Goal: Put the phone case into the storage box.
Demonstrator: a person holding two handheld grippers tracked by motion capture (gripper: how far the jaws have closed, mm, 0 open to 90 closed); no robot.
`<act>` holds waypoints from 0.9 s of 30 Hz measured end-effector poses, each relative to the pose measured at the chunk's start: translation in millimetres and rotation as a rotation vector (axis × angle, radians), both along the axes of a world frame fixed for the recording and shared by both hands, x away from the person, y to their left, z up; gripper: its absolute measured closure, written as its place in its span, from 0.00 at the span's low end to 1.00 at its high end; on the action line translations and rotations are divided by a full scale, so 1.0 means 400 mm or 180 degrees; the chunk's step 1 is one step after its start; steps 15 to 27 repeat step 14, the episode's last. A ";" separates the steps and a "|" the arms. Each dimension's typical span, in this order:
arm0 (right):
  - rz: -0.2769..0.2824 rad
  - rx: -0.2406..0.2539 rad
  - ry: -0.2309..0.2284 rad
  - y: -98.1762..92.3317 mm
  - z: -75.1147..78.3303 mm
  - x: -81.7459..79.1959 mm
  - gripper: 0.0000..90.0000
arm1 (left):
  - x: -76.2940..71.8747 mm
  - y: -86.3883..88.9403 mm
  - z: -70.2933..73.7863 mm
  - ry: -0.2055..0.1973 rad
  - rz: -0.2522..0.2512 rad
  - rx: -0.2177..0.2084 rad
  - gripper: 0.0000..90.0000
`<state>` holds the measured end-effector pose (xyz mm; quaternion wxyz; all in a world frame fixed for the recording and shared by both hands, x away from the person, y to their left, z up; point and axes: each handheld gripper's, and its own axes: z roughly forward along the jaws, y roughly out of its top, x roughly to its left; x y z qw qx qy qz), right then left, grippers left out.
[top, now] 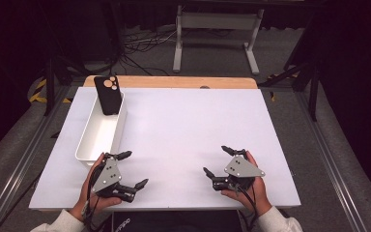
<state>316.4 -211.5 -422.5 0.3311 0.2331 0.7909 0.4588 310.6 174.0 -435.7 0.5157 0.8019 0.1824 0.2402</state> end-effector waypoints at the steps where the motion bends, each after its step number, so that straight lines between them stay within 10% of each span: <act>1: 0.0000 0.0000 0.0000 0.000 0.000 0.000 0.13 | 0.000 0.000 0.000 0.0000 0.0000 0.0000 0.04; 27: -0.0103 0.0054 0.0051 -0.010 0.000 0.004 0.13 | 0.005 -0.010 -0.004 0.0031 -0.0042 0.0044 0.04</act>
